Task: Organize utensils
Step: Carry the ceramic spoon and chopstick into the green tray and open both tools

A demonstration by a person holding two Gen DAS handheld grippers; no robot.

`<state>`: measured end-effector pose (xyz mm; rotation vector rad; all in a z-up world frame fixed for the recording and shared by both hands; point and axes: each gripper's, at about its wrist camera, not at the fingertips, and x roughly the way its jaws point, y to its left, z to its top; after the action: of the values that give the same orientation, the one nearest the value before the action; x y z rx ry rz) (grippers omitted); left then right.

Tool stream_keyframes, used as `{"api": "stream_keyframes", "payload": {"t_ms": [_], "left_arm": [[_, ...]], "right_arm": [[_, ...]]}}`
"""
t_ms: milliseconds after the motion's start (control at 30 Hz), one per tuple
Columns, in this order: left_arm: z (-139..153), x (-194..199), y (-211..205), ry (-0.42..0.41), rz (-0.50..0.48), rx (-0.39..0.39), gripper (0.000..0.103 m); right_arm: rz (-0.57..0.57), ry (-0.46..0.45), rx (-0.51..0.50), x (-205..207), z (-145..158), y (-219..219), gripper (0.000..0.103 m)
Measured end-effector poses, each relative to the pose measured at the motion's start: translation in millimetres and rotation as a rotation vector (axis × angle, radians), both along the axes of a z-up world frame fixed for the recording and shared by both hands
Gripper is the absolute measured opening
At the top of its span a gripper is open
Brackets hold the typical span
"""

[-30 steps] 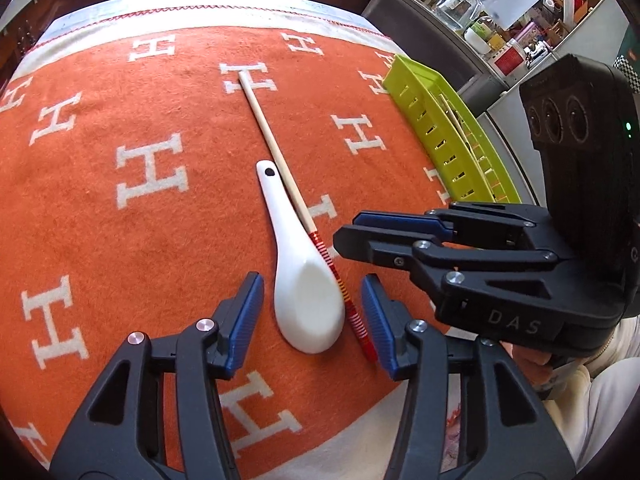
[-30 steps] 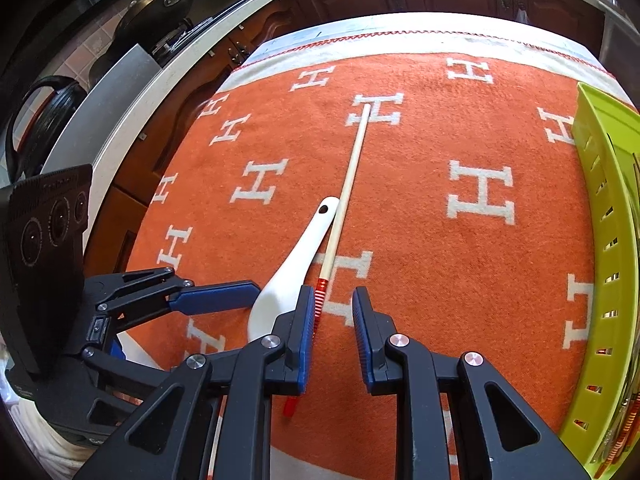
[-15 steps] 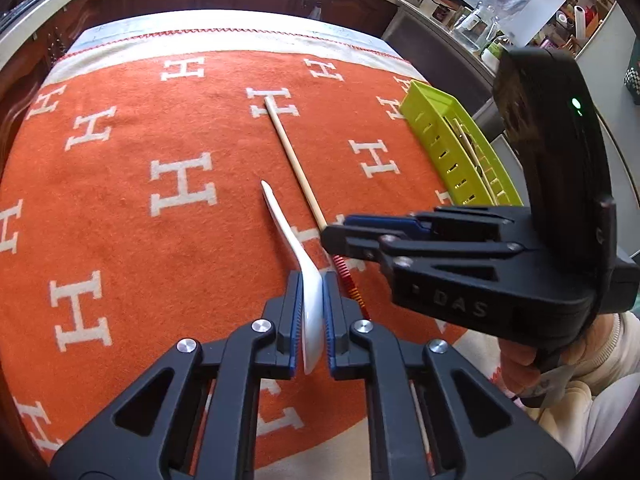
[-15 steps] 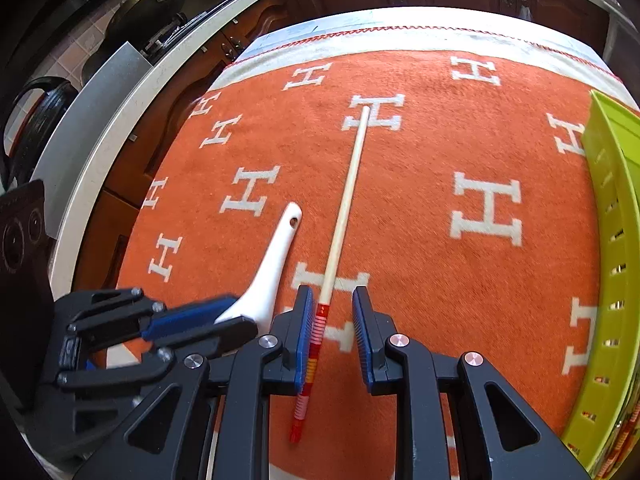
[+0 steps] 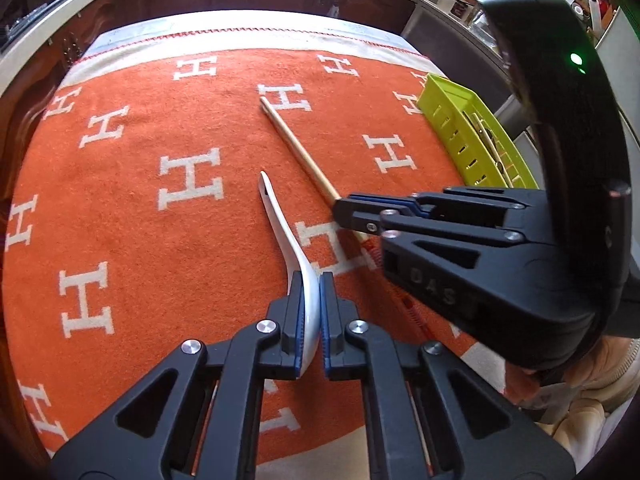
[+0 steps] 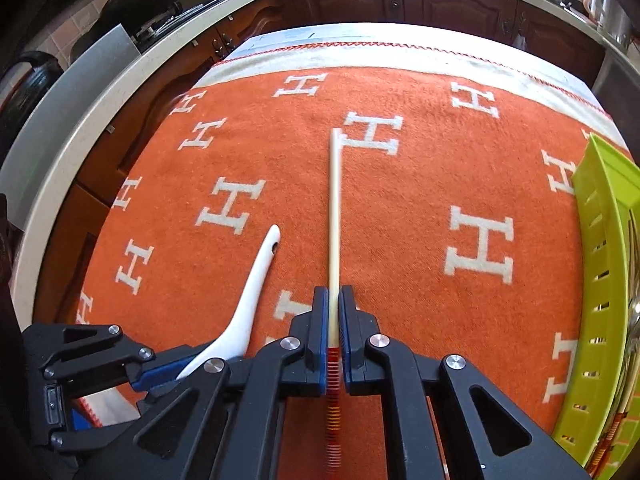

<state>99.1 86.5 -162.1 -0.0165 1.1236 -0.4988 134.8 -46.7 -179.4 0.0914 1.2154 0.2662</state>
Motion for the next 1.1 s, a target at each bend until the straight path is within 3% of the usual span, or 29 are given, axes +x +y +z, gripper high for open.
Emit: {"api": "stream_keyframes", "payload": {"t_ms": [433,833,1100], "left_arm": [[62,-19,-40,-0.09,-0.007,0.005,0.004],[109,-34,-156,-0.153,-0.082,-0.009,0.004],[109,-28,-232,-0.14,-0.114,-0.008,0.004]], "right_arm": [[-0.109,-0.074,0.114,-56,64,-76,0.005],[-0.283,-0.134,0.12,-101,98,-200,0.005],[-0.356,-0.112,0.086,-103,89,-273,0.005]]}}
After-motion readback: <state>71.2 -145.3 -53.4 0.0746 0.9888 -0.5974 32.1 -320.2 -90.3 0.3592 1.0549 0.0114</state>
